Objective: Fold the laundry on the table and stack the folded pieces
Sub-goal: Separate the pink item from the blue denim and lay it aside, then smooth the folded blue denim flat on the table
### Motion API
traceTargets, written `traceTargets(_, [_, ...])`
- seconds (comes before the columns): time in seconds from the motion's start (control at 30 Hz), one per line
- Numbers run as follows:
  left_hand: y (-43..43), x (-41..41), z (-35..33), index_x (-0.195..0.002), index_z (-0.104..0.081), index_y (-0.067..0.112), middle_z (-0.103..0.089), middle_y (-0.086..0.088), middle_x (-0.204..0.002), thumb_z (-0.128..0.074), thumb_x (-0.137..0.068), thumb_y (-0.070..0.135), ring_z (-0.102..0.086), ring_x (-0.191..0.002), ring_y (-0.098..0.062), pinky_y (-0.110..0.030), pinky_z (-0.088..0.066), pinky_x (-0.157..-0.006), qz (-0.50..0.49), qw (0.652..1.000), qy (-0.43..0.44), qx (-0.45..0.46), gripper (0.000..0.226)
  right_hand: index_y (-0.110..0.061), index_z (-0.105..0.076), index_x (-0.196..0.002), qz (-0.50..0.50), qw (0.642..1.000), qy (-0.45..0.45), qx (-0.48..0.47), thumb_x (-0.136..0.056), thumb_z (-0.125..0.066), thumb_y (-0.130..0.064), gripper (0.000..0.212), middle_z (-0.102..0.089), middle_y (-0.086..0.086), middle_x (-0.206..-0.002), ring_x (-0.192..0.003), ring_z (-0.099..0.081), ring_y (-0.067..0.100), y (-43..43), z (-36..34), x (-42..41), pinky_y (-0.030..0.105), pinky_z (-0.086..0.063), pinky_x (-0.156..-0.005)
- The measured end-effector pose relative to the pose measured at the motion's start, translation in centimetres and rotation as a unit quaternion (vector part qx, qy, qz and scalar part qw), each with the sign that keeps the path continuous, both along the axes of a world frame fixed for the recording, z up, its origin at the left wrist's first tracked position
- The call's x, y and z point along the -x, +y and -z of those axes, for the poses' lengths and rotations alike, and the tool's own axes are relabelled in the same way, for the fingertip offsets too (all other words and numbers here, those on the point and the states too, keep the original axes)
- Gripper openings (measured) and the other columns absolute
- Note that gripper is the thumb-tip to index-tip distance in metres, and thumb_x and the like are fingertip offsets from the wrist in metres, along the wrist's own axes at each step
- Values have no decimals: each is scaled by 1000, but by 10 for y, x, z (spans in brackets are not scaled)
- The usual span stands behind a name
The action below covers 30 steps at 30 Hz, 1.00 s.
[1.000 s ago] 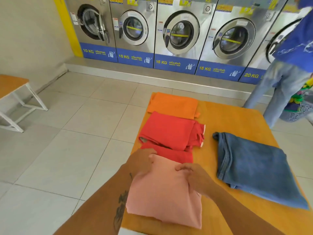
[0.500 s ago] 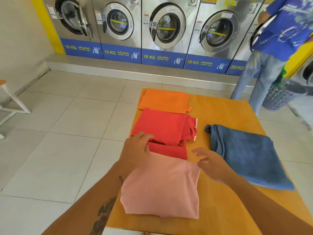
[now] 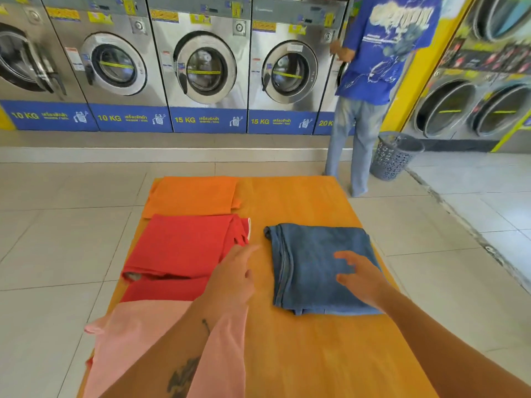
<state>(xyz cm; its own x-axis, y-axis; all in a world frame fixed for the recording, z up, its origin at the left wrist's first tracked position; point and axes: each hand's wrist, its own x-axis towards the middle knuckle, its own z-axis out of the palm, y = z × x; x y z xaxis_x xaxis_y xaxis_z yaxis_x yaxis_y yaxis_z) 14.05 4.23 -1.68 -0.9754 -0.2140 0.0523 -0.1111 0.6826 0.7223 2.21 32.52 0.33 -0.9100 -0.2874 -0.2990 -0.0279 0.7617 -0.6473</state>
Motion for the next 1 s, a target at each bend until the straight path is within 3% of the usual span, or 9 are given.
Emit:
traceTargets(0.1, [38, 30, 10, -142, -45, 32, -44, 6, -138, -48, -91, 12, -46, -125, -12, -30, -38, -106, 6, 999, -30, 9, 55, -41, -42, -143, 50, 998, 23, -40, -86, -65, -28, 63, -38, 5, -144, -119, -46, 25, 36, 17, 22, 38, -44, -97])
traceTargets(0.17, [62, 48, 16, -141, -45, 33, -41, 6, -142, -50, -91, 17, -46, -124, -9, -22, -33, -100, -14, 999, -49, -5, 53, -43, -34, -147, 79, 995, 16, -62, -85, -63, -33, 68, -33, 6, -146, -131, -35, 34, 58, 26, 39, 50, -38, -106])
traceTargets(0.27, [92, 64, 27, -144, -40, 39, -28, 4, -151, -54, -92, 26, -57, -100, -5, -22, -43, -83, -65, 990, -104, -72, 56, -42, -29, -150, 80, 995, -49, 21, -87, -64, -31, 73, -32, 7, -147, -130, -41, 35, 79, 35, 60, 49, -39, -105])
traceTargets(0.43, [129, 74, 36, -148, -28, 48, -10, 0, -158, -59, -83, 35, -37, -128, -15, -29, -33, -97, -202, 955, -168, -135, 73, -44, -32, -150, 16, 985, -110, 129, -86, -70, -29, 75, -36, -1, -146, -134, -40, 24, 77, 46, 74, 43, -37, -109])
traceTargets(0.5, [138, 75, 38, -148, -22, 53, -14, 3, -153, -58, -79, 38, -25, -135, -24, -36, -32, -103, -245, 939, -195, -143, 79, -45, -35, -148, 14, 975, -141, 169, -86, -70, -26, 74, -39, -5, -145, -131, -44, 21, 76, 49, 79, 42, -41, -106])
traceTargets(0.57, [141, 78, 40, -146, -19, 58, -24, 5, -142, -57, -77, 40, -31, -126, -20, -38, -36, -103, -256, 935, -210, -127, 81, -46, -39, -146, 17, 964, -171, 202, -84, -72, -21, 74, -43, -11, -142, -123, -50, 16, 77, 53, 85, 37, -44, -98])
traceTargets(0.67, [138, 91, 43, -148, -19, 56, -32, 5, -124, -60, -85, 31, -51, -97, -10, -23, -45, -79, -247, 936, -177, -180, 79, -53, -41, -141, 28, 965, -177, 194, -78, -73, -15, 80, -46, -15, -132, -106, -54, 3, 72, 58, 92, 28, -48, -81])
traceTargets(0.77, [136, 104, 45, -151, -20, 49, -32, 6, -122, -59, -91, 25, -53, -85, -3, -10, -37, -65, -236, 948, -148, -152, 75, -58, -39, -140, 35, 973, -158, 162, -76, -67, -10, 85, -47, -17, -124, -97, -55, 2, 58, 60, 103, 24, -46, -70])
traceTargets(1.0, [94, 182, 32, -146, -34, 48, -40, 9, -127, -60, -92, 19, -48, -113, -8, -26, -43, -96, -232, 957, -33, -169, 67, -56, -44, -138, 32, 985, -79, 147, -77, -66, -5, 83, -52, -11, -126, -97, -58, 8, 6, 41, 183, 23, -46, -68])
